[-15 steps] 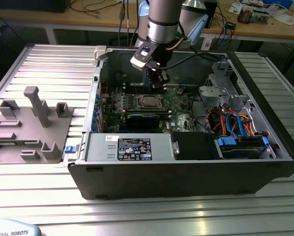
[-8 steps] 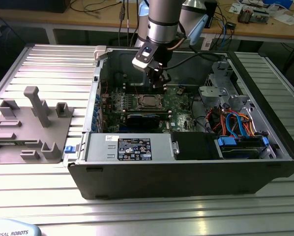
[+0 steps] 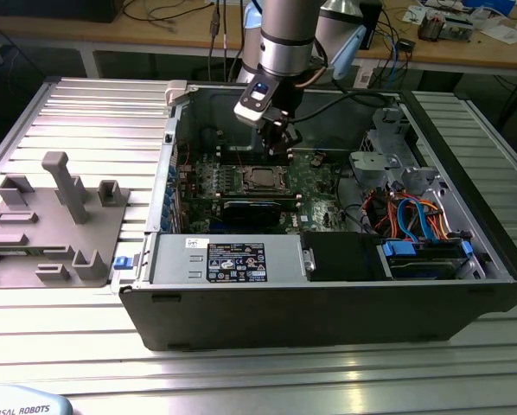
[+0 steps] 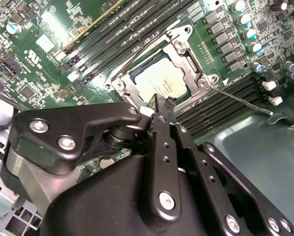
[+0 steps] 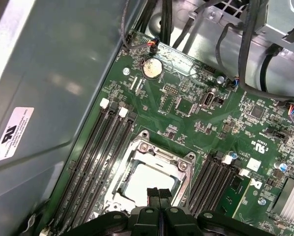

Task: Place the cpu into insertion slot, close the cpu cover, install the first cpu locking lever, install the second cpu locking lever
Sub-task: 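Install the first cpu locking lever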

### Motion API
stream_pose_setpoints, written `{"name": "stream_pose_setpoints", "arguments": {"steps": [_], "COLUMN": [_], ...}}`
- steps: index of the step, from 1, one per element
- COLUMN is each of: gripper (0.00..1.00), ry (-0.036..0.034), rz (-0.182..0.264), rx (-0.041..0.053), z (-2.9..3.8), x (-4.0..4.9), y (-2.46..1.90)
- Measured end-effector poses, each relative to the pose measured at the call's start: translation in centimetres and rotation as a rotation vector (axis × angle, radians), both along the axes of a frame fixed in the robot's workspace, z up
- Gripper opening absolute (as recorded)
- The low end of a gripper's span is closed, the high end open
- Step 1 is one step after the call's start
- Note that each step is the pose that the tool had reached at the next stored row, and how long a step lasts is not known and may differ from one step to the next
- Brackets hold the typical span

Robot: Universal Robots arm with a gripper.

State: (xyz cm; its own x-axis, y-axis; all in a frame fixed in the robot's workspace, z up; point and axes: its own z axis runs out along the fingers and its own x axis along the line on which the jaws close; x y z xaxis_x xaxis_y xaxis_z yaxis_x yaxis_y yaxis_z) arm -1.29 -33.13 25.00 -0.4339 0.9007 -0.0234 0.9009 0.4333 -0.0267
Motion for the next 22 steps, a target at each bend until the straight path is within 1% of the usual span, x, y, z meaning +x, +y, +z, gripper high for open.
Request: {"name": "stream_pose_setpoints", "arguments": {"steps": [18,20,22], "gripper": [0.11,0.11,0.11], "ry": [0.0000,0.0000,0.0001], "rz": [0.076,0.095,0.103], "rx": [0.0000,0.0000,0.0000], "z": [0.00,0.00,0.00], "x": [0.00,0.00,0.00], "y": [0.00,0.00,0.00]}}
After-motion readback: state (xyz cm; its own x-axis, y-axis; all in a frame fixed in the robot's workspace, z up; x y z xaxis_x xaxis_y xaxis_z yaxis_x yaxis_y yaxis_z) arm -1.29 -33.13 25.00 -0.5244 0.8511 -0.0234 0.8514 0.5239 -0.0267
